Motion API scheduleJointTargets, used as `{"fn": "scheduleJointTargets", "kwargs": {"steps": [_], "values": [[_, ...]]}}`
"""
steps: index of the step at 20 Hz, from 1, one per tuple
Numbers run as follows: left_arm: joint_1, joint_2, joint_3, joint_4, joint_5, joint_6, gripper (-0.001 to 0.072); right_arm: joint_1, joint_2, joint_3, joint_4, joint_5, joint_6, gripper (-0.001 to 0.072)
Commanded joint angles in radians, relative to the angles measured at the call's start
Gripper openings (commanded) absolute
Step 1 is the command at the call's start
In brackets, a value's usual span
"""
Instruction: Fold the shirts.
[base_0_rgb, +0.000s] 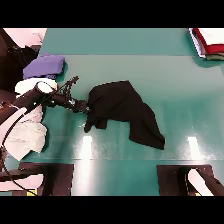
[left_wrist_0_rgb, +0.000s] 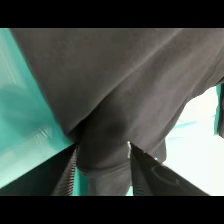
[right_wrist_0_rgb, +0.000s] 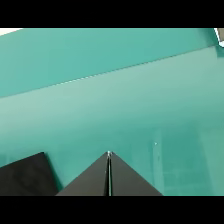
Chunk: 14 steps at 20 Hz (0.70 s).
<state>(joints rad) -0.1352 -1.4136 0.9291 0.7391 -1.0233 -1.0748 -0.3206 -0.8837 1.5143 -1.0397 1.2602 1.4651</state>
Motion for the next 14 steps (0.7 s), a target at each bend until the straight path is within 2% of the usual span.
{"fn": "scheduleJointTargets", "kwargs": {"steps": [1,2,5,7,9,13,14], "values": [[-0.035,-0.019,-0.001,0.005,-0.008,0.012,0.0139,0.001,0.0,0.0,0.002,0.001,0.0,0.0014],[-0.063,-0.029,0.0,0.005,-0.006,0.032,0.0024,0.001,0.0,0.0,0.001,0.001,0.0,0.0014],[-0.094,-0.022,0.038,0.029,-0.005,0.014,0.0024,0.001,0.0,0.0,-0.001,0.006,0.0,0.0014],[-0.075,0.023,0.12,0.108,-0.052,-0.058,0.0023,0.001,0.0,0.0,-0.002,0.047,0.0,0.0014],[-0.069,0.103,0.232,0.213,-0.091,-0.081,0.0023,0.001,0.0,-0.01,-0.001,0.13,0.0,0.0014],[-0.069,0.245,0.416,0.264,-0.114,-0.08,0.0025,0.001,0.039,-0.237,0.002,0.213,0.0,0.0025],[-0.069,0.261,0.438,0.264,-0.114,-0.081,0.0024,0.003,0.05,-0.327,0.001,0.213,0.0,0.0172]]}}
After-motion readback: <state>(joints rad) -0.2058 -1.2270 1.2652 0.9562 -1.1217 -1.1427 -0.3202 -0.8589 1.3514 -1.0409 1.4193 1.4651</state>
